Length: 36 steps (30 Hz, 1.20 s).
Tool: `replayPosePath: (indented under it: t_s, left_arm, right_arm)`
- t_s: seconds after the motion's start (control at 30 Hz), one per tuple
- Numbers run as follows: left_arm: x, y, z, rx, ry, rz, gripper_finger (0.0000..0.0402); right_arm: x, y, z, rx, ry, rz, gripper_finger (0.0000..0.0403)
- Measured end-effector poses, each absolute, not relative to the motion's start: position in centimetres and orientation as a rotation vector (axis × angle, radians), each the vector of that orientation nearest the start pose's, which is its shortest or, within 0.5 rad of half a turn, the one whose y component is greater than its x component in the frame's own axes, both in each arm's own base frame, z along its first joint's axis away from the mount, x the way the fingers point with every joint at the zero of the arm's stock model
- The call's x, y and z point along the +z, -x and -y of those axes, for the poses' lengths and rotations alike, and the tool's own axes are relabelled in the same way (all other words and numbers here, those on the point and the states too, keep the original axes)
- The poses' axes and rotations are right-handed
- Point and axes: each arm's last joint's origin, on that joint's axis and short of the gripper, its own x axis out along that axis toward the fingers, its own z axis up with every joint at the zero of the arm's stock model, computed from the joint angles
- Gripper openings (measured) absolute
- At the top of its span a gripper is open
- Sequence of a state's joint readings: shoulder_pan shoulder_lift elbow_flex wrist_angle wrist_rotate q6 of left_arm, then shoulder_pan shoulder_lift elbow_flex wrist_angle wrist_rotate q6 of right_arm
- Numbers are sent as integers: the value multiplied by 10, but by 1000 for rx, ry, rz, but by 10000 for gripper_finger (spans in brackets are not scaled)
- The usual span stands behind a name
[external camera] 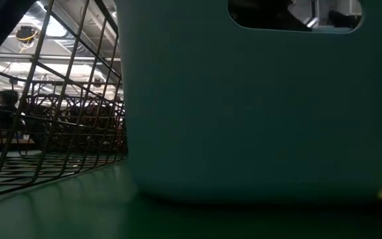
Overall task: Sort microfiber towel by color & place in baskets
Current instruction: Put the blue towel into the transparent bin
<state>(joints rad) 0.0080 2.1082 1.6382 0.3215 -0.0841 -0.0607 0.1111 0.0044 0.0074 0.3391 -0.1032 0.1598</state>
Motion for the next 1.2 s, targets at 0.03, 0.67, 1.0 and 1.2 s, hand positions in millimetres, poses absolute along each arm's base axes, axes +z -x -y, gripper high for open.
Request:
replayPosePath:
  t_s: [0.03,0.67,1.0,1.2]
  left_arm:
    - [264,-497,-9,100,46,-131,0]
    - [355,-492,-107,194,5,94,0]
    - [379,-473,-162,198,8,158,0]
    - [358,-468,-178,226,73,-55,0]
  right_arm:
    - [199,-91,-13,247,-158,333,205]
    - [199,-90,-14,262,-155,342,205]
    - [199,-90,-14,262,-155,341,205]
    - [199,-90,-14,262,-154,341,205]
